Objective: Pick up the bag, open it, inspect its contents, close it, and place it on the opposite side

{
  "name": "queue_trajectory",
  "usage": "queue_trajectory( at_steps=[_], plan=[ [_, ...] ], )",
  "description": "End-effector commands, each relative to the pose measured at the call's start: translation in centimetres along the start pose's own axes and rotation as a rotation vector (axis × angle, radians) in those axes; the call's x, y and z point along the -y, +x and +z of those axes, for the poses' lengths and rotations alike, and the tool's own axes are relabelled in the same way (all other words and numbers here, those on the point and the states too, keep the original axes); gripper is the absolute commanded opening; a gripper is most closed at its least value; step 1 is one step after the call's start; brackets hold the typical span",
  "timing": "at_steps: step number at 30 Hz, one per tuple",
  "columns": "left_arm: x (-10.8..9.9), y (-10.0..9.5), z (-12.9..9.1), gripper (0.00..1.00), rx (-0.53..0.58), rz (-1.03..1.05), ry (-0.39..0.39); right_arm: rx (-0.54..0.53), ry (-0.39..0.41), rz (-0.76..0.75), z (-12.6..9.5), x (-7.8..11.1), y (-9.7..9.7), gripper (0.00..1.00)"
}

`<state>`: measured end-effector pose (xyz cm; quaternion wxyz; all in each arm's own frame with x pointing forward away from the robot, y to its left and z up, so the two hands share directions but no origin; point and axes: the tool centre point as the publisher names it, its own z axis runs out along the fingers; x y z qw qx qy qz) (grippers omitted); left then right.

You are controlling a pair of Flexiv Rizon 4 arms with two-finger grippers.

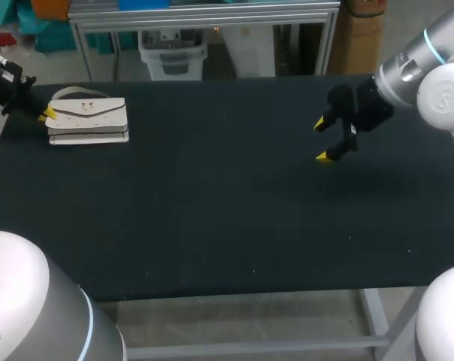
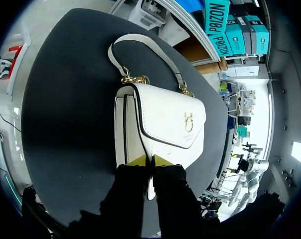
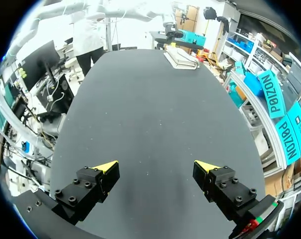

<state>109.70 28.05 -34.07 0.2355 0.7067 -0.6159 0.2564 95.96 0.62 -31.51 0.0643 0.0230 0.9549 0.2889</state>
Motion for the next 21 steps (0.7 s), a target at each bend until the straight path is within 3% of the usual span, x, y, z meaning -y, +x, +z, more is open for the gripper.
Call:
queue_trajectory(
  at_steps=[1, 8, 12, 21],
  plan=[
    [-1.0, 1.7, 0.6, 0.0, 0.005, 0.007, -0.002, 0.0, -0.001, 0.0, 0.0, 0.0, 0.0, 1.0],
    [-3.6, 4.3, 2.5, 0.0, -0.021, 0.012, 0.04, 0.0, -0.001, 0.0, 0.0, 0.0, 0.0, 1.0],
    [-5.0, 5.7, 3.5, 0.0, -0.09, 0.011, 0.065, 0.0, -0.001, 0.0, 0.0, 0.0, 0.0, 1.0],
    [-6.9, 10.0, 4.5, 0.0, -0.165, 0.04, 0.093, 0.0, -0.001, 0.0, 0.0, 0.0, 0.0, 1.0]
  ],
)
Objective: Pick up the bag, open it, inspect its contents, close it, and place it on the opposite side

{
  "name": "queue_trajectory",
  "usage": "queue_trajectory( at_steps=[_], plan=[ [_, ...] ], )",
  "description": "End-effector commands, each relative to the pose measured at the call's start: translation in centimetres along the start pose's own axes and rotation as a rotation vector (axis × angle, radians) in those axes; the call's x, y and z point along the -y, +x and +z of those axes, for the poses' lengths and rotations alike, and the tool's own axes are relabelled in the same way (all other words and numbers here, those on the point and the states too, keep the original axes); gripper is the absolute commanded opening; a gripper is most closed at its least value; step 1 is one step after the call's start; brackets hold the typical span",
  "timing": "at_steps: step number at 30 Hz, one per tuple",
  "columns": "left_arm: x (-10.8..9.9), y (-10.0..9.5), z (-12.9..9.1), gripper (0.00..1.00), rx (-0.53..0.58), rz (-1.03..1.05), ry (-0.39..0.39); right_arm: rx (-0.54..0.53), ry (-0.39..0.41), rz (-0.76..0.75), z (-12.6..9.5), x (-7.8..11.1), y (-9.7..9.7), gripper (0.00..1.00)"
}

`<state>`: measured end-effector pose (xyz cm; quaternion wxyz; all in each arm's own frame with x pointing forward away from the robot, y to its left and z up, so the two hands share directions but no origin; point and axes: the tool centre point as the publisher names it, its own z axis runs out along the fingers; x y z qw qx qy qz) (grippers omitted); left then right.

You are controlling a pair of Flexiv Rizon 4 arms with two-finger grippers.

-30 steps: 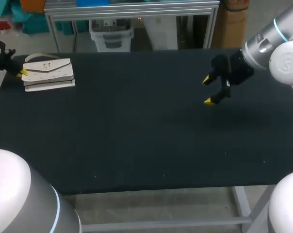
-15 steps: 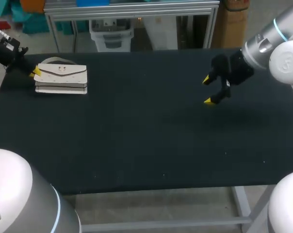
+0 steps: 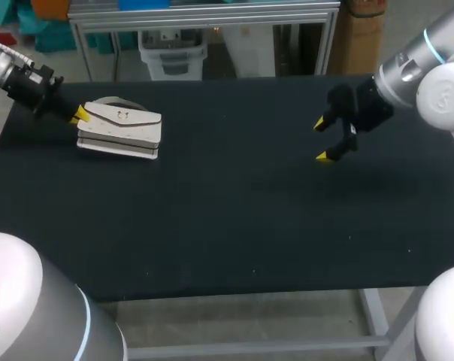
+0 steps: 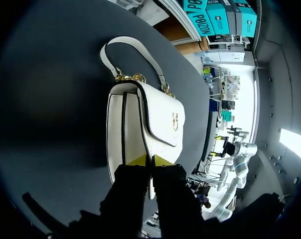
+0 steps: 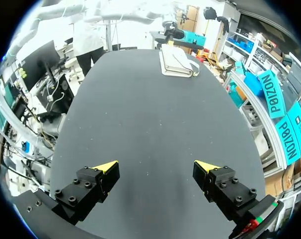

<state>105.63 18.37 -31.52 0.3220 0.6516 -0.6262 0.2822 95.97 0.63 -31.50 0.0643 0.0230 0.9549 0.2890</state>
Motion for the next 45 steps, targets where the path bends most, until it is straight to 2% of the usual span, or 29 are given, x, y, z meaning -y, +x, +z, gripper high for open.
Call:
queue_trajectory(
  at_steps=[1, 9, 13, 18, 31, 36, 45],
  plan=[
    [-1.6, 2.0, 1.0, 0.0, -0.004, 0.005, 0.22, 0.0, -0.001, -0.001, 0.0, 0.0, 0.0, 1.0],
    [-3.3, 5.9, 2.5, 0.0, -0.045, 0.029, 0.26, 0.0, -0.001, -0.001, 0.0, 0.0, 0.0, 1.0],
    [-4.2, 7.4, 4.2, 0.0, -0.069, 0.015, 0.269, 0.0, -0.001, -0.001, 0.0, 0.0, 0.0, 1.0],
    [-5.4, 8.9, 6.6, 0.0, -0.022, -0.019, 0.332, 0.0, -0.001, -0.001, 0.0, 0.0, 0.0, 1.0],
    [-8.1, 10.5, 12.4, 0.0, -0.101, -0.1, 0.43, 0.0, -0.001, -0.001, 0.0, 0.0, 0.0, 1.0],
    [-8.7, 11.3, 14.3, 0.0, -0.093, -0.077, 0.405, 0.0, -0.001, -0.001, 0.0, 0.0, 0.0, 1.0],
    [-8.7, 11.3, 14.3, 0.0, -0.093, -0.077, 0.405, 0.0, -0.001, -0.001, 0.0, 0.0, 0.0, 1.0]
  ],
)
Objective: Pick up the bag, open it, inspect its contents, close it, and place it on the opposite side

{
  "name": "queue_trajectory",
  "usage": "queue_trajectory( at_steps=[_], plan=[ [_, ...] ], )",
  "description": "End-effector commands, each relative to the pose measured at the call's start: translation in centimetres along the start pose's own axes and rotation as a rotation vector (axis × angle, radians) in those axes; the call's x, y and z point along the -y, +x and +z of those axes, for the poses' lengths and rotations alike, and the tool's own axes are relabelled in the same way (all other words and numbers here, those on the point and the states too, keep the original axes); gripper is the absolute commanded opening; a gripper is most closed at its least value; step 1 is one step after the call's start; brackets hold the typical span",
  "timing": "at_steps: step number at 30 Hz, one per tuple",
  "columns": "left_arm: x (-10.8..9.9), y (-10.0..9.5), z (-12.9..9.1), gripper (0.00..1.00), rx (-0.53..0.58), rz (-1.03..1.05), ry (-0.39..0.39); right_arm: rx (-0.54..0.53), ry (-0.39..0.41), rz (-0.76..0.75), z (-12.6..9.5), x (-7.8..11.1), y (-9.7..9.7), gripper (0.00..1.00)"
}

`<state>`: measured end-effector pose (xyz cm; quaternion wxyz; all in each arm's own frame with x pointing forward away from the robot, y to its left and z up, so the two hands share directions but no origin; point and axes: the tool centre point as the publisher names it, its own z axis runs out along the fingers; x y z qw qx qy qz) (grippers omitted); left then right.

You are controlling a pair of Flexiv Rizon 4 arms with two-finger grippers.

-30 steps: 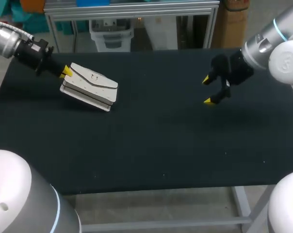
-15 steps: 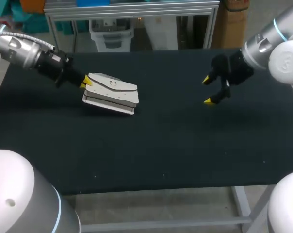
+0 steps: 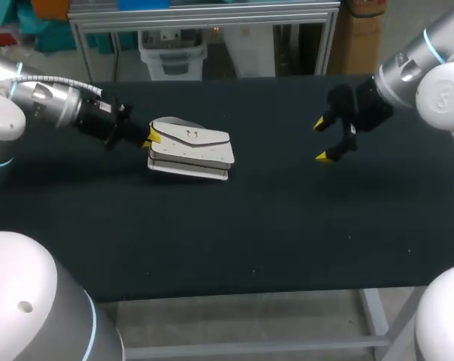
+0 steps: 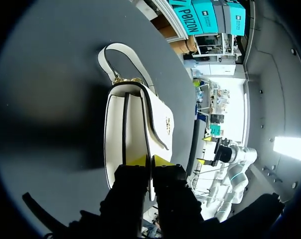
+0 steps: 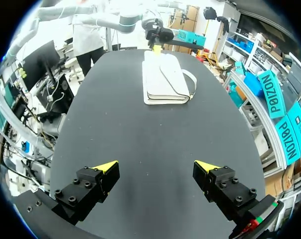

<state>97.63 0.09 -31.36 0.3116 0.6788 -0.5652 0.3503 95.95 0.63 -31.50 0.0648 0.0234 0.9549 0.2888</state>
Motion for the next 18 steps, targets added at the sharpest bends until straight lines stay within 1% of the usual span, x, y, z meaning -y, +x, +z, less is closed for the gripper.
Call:
queue_trajectory(
  at_steps=[1, 11, 14, 16, 18],
  plan=[
    [-0.5, 0.0, -0.1, 0.0, -0.002, 0.0, 0.254, -0.001, -0.002, -0.001, 0.0, 0.0, 0.0, 1.0],
    [-0.5, 0.0, -0.1, 0.0, -0.002, 0.0, 0.254, -0.001, -0.002, -0.001, 0.0, 0.0, 0.0, 1.0],
    [-1.0, -0.3, 1.0, 0.0, 0.05, 0.026, 0.193, -0.001, -0.002, -0.001, 0.0, 0.0, 0.0, 1.0],
    [-1.2, -0.5, 1.8, 0.0, 0.061, 0.03, 0.159, -0.001, -0.002, -0.001, 0.0, 0.0, 0.0, 1.0],
    [-1.4, -0.6, 2.5, 0.0, 0.058, 0.043, 0.109, -0.001, -0.002, -0.001, 0.0, 0.0, 0.0, 1.0]
  ],
)
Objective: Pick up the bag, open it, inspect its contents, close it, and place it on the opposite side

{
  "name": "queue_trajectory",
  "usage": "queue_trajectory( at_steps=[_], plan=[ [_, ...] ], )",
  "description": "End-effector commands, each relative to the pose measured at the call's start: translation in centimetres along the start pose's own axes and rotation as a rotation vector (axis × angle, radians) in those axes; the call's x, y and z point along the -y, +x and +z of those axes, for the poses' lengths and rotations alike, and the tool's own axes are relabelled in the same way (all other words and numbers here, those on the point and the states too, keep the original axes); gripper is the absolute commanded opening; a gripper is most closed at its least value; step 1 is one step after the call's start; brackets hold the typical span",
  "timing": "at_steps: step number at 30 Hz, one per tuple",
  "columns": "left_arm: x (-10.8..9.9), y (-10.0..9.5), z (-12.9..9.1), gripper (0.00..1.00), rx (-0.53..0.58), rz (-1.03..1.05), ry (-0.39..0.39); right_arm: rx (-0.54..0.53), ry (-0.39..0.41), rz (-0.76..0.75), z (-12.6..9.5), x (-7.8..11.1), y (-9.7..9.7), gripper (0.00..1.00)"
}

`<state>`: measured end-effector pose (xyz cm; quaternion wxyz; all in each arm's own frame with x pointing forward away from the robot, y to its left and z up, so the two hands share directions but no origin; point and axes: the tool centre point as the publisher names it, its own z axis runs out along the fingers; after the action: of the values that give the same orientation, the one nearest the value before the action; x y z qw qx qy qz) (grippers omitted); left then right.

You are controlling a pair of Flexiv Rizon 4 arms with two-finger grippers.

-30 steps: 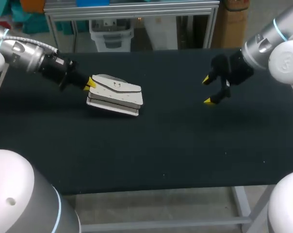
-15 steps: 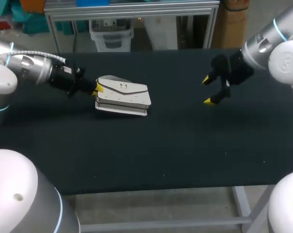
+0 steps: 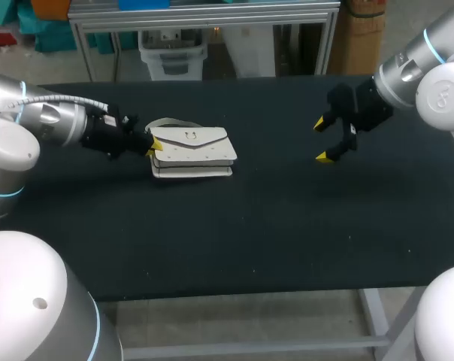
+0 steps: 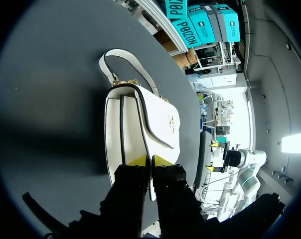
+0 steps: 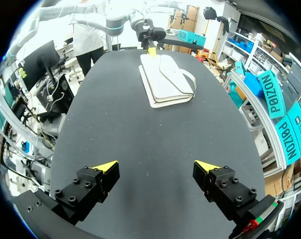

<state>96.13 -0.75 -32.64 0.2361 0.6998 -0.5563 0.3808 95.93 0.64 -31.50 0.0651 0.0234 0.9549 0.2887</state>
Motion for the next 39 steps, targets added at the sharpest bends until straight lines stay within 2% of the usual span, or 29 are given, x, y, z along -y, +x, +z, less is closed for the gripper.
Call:
queue_trajectory(
  at_steps=[1, 7, 13, 16, 20, 29, 39],
  plan=[
    [-0.2, 0.3, 1.6, 0.0, 0.002, 0.014, -0.069, -0.002, -0.002, -0.001, 0.0, 0.0, 0.0, 1.0],
    [-1.3, 1.0, 2.6, 0.0, -0.055, 0.06, -0.226, -0.002, -0.002, -0.001, 0.0, 0.0, 0.0, 1.0],
    [-2.3, 1.5, 3.5, 0.0, -0.056, 0.075, -0.25, -0.002, -0.002, -0.001, 0.0, 0.0, 0.0, 1.0],
    [-3.1, 1.8, 4.1, 0.0, -0.077, 0.075, -0.229, -0.002, -0.002, -0.001, 0.0, 0.0, 0.0, 1.0],
    [-3.8, 1.7, 5.3, 0.0, -0.076, 0.059, -0.121, -0.002, -0.002, -0.001, 0.0, 0.0, 0.0, 1.0],
    [-3.7, 1.4, 5.9, 0.0, -0.142, 0.003, 0.021, -0.002, -0.002, -0.001, 0.0, 0.0, 0.0, 1.0],
    [-4.4, 1.6, 7.0, 0.0, -0.138, 0.015, -0.038, -0.002, -0.002, -0.001, 0.0, 0.0, 0.0, 1.0]
  ],
)
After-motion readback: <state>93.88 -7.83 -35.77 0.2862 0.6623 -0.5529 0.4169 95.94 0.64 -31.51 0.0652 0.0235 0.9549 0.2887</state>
